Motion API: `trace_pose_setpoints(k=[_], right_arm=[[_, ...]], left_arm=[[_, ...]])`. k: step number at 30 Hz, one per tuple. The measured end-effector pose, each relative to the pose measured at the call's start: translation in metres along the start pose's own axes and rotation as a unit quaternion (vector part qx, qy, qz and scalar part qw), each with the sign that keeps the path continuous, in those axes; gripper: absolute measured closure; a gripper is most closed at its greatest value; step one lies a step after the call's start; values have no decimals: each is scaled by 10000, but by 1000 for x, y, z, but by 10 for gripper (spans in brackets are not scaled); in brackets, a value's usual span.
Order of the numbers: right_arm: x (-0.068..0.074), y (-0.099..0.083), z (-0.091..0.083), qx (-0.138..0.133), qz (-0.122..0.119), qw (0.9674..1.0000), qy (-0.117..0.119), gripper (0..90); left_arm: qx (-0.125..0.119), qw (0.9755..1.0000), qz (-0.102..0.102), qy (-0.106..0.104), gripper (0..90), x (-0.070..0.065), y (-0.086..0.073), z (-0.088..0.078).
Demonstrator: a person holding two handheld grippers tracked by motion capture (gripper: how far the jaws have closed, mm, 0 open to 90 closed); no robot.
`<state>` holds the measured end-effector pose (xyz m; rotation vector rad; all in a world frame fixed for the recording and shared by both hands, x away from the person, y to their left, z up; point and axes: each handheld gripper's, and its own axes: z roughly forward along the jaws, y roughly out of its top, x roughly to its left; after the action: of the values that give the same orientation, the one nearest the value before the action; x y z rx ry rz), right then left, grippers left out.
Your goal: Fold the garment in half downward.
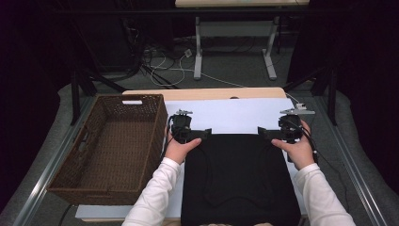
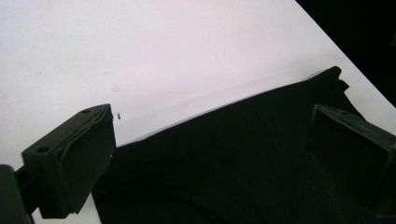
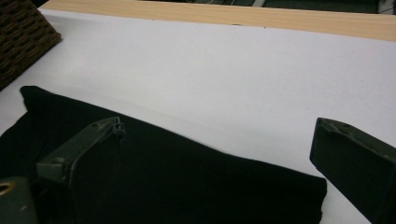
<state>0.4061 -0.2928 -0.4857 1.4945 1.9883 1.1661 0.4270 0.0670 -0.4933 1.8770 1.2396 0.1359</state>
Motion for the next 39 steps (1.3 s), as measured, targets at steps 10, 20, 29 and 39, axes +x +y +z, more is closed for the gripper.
trace_pose_setpoints(k=[10, 20, 29, 39], right_arm=[[-15, -5, 13, 82, -113, 9995, -288, 136], [-23, -10, 24, 297, -167, 9985, -440, 180], [-26, -13, 25, 332, -162, 9970, -676, 309], [-31, -19, 24, 321, 104, 9966, -752, 415]], left_arm=[[-122, 9997, -29, 230, 102, 12, 1, 15], [119, 9986, -151, 485, 244, 27, -4, 19], [125, 9971, -314, 689, 335, 36, -11, 15], [312, 9925, -313, 1138, 407, 43, -16, 16]])
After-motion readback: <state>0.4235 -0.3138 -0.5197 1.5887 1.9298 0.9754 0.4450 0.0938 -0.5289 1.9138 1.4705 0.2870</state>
